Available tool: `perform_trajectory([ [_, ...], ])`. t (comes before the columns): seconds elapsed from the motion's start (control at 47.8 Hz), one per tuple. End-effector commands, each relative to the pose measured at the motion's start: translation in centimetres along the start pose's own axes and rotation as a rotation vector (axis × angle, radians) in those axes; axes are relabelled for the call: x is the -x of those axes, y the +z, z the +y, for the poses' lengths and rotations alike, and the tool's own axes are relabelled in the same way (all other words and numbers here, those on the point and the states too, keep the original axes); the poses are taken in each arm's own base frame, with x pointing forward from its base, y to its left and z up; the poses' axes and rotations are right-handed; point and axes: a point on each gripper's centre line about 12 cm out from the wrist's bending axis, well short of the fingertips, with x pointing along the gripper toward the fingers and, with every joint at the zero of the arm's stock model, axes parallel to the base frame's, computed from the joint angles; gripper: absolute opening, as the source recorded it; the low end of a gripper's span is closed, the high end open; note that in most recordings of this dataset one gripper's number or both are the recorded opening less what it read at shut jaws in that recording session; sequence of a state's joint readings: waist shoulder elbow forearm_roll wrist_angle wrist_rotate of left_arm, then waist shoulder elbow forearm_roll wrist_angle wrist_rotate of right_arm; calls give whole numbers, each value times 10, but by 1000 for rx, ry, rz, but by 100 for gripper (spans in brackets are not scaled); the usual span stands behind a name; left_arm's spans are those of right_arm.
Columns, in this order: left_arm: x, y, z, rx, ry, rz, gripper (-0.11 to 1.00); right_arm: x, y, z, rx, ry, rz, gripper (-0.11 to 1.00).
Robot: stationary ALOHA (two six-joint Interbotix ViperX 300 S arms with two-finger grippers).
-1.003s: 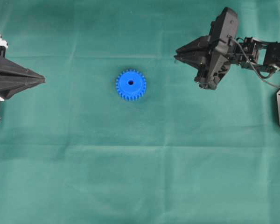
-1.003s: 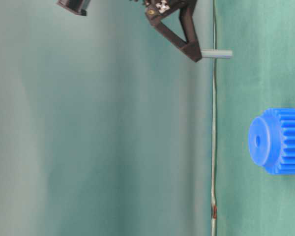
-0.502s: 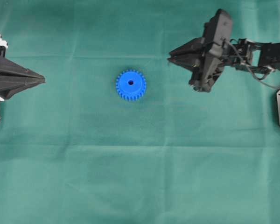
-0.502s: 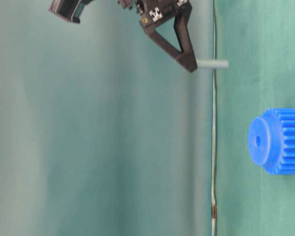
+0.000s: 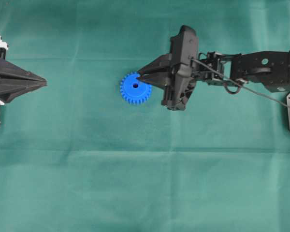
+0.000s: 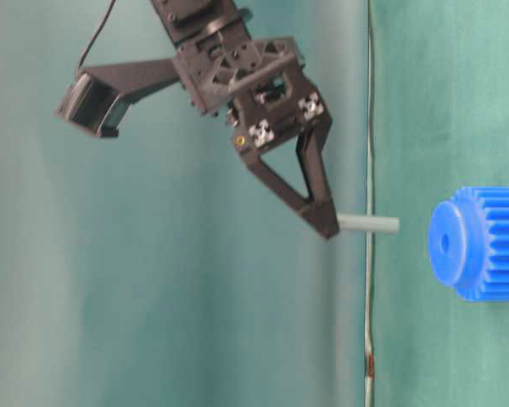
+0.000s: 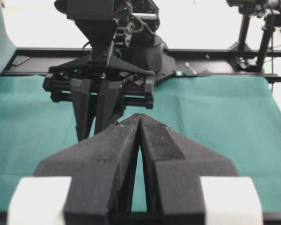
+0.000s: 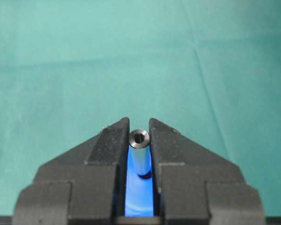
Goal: Insert the shaft placed at a random location into the center hole of the medium gear at another random location.
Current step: 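Lift the shaft and carry it left over the blue gear's center hole, then align the held shaft above the gear hole and lower it in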
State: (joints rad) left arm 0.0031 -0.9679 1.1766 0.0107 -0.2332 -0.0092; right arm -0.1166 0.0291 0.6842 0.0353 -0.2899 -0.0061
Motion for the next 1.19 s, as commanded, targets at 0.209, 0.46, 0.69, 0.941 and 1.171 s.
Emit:
perform_trajectory([
  [0.209,-2,9,-1,-1,-4,-21,0,-3,14,0,3,0,-35,13],
  [0.46,-2,9,0,-1,-2,-21,0,-22,-5,0,-2,-3,-17,13],
  [0.69,-2,9,0,-1,-2,-21,0,-29,-16,-1,-12,-8,8,13],
  [0.941,-2,9,0,-1,-2,-21,0,-29,-16,-2,-13,-9,8,13],
  [1.171,-2,9,0,-1,-2,-20,0,-29,-14,-1,-12,-8,3,13],
])
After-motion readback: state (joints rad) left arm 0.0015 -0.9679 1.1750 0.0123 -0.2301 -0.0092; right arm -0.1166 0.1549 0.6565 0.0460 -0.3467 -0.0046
